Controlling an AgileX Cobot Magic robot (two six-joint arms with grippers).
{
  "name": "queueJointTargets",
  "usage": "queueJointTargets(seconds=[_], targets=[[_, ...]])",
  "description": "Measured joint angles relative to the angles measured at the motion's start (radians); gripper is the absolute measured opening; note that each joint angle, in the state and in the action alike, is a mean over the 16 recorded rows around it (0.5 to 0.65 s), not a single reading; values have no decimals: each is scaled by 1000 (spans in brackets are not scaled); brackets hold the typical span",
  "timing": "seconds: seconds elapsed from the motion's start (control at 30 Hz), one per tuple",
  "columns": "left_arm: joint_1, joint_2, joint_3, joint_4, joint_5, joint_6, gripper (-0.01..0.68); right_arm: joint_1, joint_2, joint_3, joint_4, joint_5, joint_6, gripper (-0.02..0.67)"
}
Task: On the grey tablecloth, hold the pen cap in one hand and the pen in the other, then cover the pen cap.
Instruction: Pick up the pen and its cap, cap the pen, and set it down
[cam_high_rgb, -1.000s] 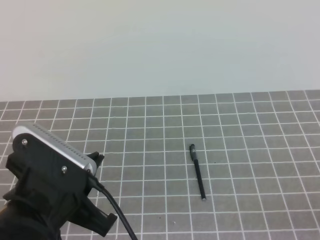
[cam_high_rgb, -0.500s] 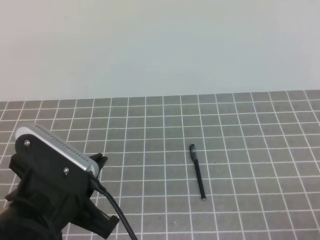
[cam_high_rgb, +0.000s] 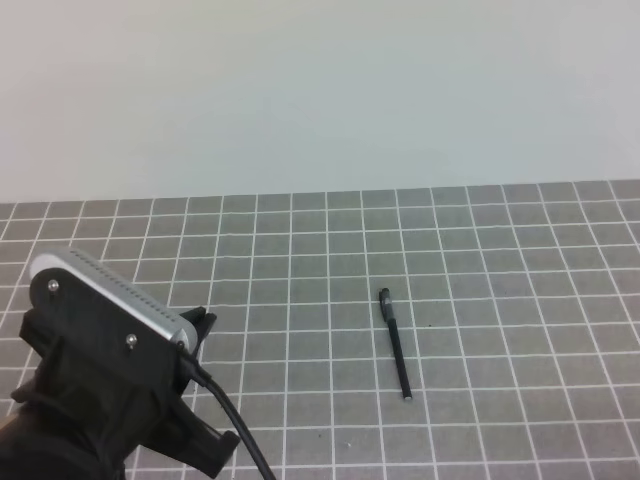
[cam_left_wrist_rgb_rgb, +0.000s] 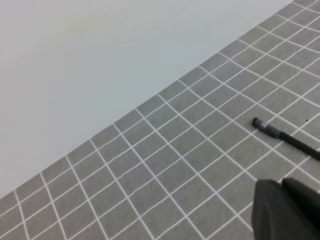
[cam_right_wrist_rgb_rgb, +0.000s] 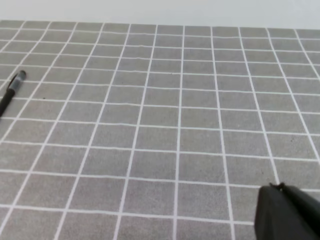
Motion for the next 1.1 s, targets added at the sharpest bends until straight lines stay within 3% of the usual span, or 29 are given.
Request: queueJointTargets(seconds=[1.1], targets=[[1,0,0,14,12,0,-2,0,-1,3,1,2,3,0]])
